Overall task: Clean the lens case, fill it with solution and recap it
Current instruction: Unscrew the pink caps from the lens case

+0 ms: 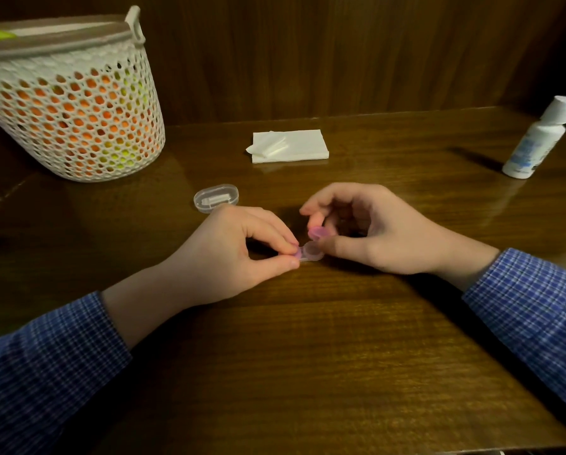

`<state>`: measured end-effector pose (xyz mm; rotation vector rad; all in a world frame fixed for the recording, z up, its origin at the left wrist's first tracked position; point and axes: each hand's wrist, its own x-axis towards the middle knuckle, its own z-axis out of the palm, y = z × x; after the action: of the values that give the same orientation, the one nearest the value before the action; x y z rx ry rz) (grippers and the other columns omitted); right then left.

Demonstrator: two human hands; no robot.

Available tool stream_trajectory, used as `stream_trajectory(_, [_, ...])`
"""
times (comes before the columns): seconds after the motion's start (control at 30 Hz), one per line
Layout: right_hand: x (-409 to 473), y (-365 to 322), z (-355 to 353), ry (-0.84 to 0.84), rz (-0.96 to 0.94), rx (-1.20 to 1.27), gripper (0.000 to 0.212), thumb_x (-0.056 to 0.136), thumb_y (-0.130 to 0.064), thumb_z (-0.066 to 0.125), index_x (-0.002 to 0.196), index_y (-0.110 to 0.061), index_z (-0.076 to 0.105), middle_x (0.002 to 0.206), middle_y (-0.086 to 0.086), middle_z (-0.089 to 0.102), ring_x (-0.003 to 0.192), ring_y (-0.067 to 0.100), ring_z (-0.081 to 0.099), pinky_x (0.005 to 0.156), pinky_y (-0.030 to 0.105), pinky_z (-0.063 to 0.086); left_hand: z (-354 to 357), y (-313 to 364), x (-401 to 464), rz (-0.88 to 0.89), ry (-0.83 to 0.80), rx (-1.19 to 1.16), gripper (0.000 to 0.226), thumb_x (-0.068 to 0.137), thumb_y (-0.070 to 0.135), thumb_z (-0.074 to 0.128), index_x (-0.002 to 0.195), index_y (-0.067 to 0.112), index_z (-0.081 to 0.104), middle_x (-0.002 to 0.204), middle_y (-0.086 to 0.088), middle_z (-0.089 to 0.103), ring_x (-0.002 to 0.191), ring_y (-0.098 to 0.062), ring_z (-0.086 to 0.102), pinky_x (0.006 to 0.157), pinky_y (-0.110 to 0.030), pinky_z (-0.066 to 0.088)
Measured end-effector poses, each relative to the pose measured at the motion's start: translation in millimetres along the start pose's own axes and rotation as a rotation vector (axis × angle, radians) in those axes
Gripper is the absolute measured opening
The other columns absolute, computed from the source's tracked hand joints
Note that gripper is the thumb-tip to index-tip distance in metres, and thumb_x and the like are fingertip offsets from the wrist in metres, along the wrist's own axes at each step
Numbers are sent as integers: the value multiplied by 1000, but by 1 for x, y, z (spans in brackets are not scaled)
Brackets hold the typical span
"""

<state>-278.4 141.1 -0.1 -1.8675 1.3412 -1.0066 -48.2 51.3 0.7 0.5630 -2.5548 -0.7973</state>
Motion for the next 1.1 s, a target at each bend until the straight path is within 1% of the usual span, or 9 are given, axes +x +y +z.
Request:
stream_trajectory(0.13, [2,0,-6,106,23,101,26,93,5,67,118,-4,68,96,10,70,80,21,68,81,33,61,0,0,0,-4,-1,-6,16,85,23,81,101,22,83,103,15,76,101,1,69,89,-19,55])
stream_trajectory(0.27, [5,3,-9,214,70,159,23,91,4,69,113,2,65,104,26,70,91,27,76,83,32,63,0,0,0,-4,-3,-6,17,85,23,81,101,22,82,103,15,76,101,2,69,89,-19,56])
stream_trajectory(0.37, [7,9,-10,323,100,11,22,86,-2,79,106,-1,69,99,10,77,91,19,76,87,30,62,1,0,0,2,2,-14,17,85,22,81,102,21,83,103,14,76,101,1,69,89,-20,56])
stream_trajectory(0.5, [11,18,-14,334,177,-280,14,83,-23,84,91,-25,72,92,-13,75,92,0,69,85,24,58,1,0,0,7,6,-18,16,85,22,81,101,22,83,102,15,76,101,1,69,88,-20,56])
stream_trajectory(0.67, [16,27,-14,318,222,-355,20,83,-32,83,92,-37,66,89,-18,74,89,-1,69,85,29,59,2,-1,0,11,7,-17,17,85,22,81,102,21,82,103,15,76,101,0,69,88,-21,57])
stream_trajectory(0.77, [17,28,-13,324,212,-343,28,84,-30,82,102,-37,62,90,-16,75,88,-1,70,84,32,62,2,-1,1,9,13,-24,16,85,22,82,101,22,83,102,15,76,101,0,69,88,-20,56])
stream_trajectory(0.9, [20,25,-10,338,232,-404,33,86,-34,80,113,-31,60,101,-16,72,99,8,68,91,41,59,2,1,1,10,18,-26,16,84,22,82,100,21,83,101,15,76,101,1,69,88,-16,55])
stream_trajectory(1.0, [16,18,-10,401,178,-455,33,86,-34,80,113,-29,63,103,-19,67,101,8,63,87,30,55,2,2,0,9,14,-19,15,84,22,81,99,22,82,101,15,76,101,1,69,90,-16,55])
stream_trajectory(1.1, [8,6,-8,380,50,-320,34,84,-26,81,114,-26,64,99,-14,69,94,7,65,76,13,49,1,3,0,7,11,-1,15,85,25,80,100,23,81,101,15,75,101,-1,69,90,-20,55])
